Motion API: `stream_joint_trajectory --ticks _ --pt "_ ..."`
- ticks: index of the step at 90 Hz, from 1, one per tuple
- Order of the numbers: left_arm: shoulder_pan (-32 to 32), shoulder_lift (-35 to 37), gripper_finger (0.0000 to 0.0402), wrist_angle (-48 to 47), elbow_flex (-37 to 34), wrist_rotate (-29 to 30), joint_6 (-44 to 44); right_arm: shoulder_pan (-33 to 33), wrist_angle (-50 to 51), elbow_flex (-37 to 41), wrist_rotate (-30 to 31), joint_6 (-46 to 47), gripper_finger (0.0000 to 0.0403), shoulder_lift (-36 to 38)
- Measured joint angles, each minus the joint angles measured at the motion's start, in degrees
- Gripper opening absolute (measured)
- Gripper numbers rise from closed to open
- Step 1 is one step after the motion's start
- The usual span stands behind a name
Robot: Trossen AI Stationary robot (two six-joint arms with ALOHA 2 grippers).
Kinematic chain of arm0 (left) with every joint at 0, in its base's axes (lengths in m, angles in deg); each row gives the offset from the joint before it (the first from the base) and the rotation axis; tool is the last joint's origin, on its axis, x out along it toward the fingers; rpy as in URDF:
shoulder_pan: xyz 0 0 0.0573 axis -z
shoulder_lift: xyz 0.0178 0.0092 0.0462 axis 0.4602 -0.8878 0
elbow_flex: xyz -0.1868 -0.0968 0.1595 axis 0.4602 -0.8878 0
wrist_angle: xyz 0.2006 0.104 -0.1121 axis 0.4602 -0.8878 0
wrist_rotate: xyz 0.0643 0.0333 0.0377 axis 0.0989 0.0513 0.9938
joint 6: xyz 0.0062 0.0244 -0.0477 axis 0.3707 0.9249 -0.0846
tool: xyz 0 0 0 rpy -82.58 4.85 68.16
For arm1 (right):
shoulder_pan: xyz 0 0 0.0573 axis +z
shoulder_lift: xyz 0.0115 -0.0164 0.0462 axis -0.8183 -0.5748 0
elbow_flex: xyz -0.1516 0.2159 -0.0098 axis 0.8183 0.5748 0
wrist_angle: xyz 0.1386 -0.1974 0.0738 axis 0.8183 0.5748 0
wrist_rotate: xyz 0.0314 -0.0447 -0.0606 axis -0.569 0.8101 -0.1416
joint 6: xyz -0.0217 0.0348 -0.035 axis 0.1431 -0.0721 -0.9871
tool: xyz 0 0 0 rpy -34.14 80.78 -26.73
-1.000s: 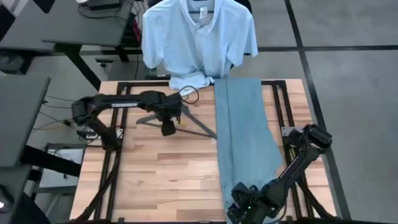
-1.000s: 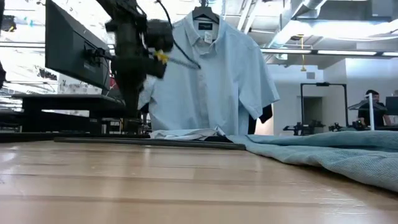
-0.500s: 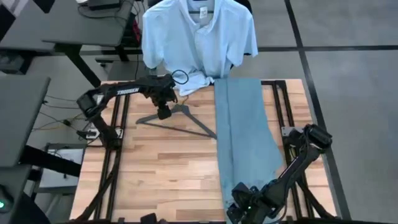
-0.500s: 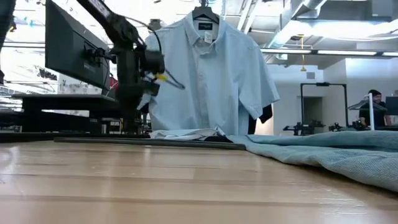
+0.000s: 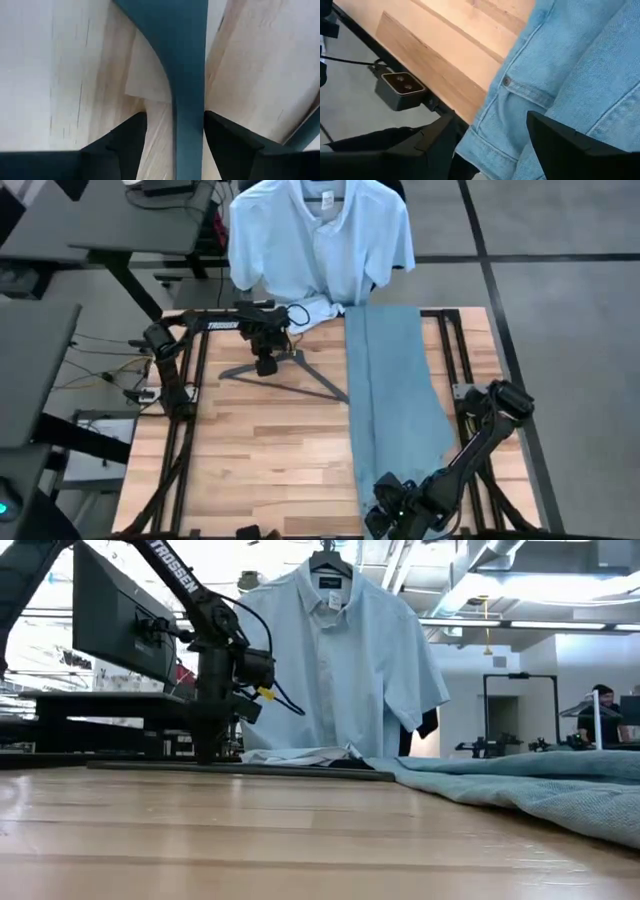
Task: Hang clothes
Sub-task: Insert the blue jeans on the grey hanger
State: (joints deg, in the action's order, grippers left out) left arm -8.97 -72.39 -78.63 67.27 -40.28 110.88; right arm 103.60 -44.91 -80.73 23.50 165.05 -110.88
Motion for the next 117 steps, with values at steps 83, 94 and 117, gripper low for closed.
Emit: stream_joint_trajectory --ticks 83,94,117 --pt "11.0 29.6 0.0042 -2.0 -0.3 11.1 -5.5 -4.0 11.7 0.0 20.6 -8.7 0.0228 15.4" --pt "14.7 34.3 0.0042 -0.7 -0.2 14.4 -5.1 -5.6 11.2 0.0 29.3 -12.5 0.0228 20.9" --pt "25.6 40.2 0.0042 4.9 -0.1 20.4 -4.8 -11.5 10.3 0.0 39.5 -19.3 0.0228 28.8"
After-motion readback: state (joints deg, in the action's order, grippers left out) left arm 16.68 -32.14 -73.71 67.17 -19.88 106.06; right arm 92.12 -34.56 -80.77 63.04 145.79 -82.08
